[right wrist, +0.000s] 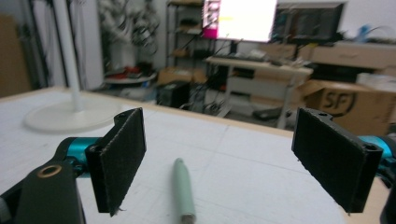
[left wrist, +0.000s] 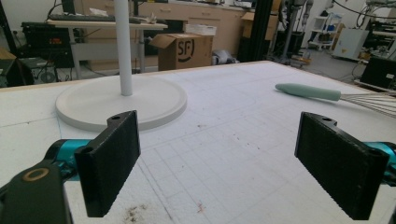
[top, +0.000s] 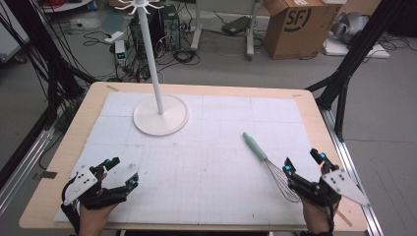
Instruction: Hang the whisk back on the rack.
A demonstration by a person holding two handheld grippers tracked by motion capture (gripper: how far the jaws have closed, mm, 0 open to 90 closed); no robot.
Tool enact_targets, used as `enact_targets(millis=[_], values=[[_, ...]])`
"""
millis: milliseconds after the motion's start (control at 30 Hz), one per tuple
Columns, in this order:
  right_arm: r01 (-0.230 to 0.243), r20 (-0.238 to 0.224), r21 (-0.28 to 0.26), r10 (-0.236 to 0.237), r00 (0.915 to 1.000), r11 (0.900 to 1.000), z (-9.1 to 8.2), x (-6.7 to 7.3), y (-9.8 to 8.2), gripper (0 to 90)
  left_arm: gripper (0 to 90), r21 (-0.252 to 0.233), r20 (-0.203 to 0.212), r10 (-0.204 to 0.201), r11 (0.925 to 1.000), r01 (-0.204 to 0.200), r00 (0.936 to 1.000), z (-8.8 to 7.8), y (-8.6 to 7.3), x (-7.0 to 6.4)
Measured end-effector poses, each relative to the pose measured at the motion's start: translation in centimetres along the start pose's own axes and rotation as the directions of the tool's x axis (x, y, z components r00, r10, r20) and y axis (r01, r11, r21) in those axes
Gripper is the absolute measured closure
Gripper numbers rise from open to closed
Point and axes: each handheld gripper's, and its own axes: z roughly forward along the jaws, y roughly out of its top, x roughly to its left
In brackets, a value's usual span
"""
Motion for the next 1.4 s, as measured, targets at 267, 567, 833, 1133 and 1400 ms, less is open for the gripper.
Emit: enact_targets(millis=[267, 567, 833, 1133, 1400], values=[[0.047, -0.154, 0.197, -0.016, 0.9880, 0.979, 5.4, 0.1, 4.7, 20.1, 14.7, 0.001, 0.006, 0.000, 1.0000, 0.000, 1.0000, 0.1, 0.0, 0.1], [0.048, -0.215, 0.378, 0.037, 0.9758, 0.925, 9.3, -0.2, 4.2, 20.9, 14.7, -0.002, 0.025, 0.003, 1.0000, -0.003, 0.9997, 0.2, 0.0, -0.2], [0.054, -0.233, 0.484, 0.069, 0.9699, 0.873, 11.8, -0.7, 2.4, 25.1, 14.7, -0.008, 0.032, 0.005, 1.0000, -0.004, 0.9995, 0.2, 0.1, -0.2], [0.018, -0.311, 0.597, 0.211, 0.9268, 0.802, 14.3, -1.9, 0.6, 34.3, 14.6, -0.007, 0.032, 0.003, 1.0000, -0.003, 0.9995, 0.2, 0.1, -0.2], [0.020, -0.326, 0.657, 0.260, 0.9090, 0.753, 16.0, -2.7, -0.8, 36.9, 14.6, -0.003, 0.031, 0.005, 1.0000, -0.005, 0.9995, 0.2, 0.1, -0.2]])
